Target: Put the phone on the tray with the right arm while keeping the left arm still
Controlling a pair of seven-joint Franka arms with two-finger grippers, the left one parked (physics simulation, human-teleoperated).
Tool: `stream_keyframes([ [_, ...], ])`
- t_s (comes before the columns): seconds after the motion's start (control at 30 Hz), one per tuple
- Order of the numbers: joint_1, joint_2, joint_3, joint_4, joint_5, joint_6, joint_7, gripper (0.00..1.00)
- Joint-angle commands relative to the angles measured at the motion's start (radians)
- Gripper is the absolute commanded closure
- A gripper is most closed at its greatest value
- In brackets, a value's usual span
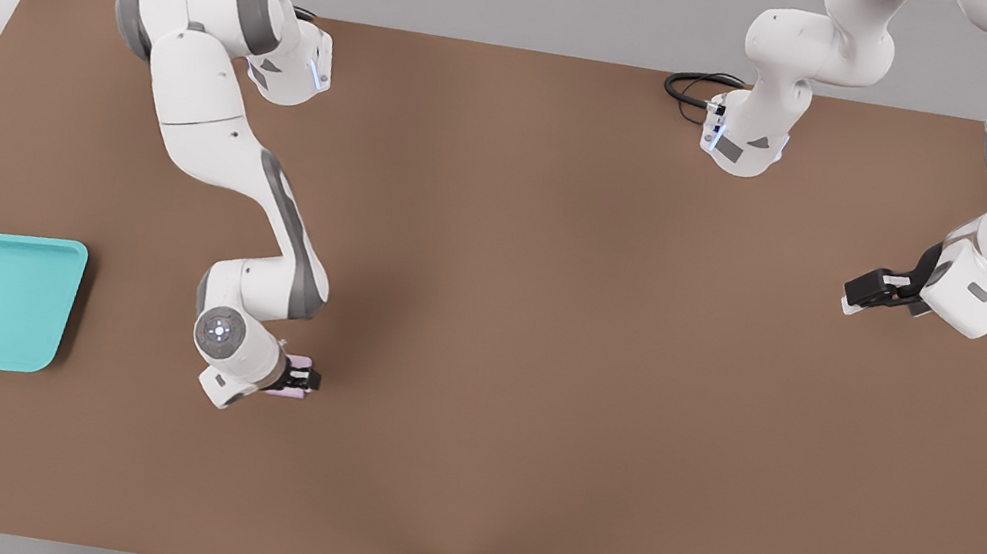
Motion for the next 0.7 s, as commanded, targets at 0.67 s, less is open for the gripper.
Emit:
stream_keyframes([
  [0.67,-0.015,-0.053,0.003,-0.008,-0.001,-0.059,0.027,0.27],
])
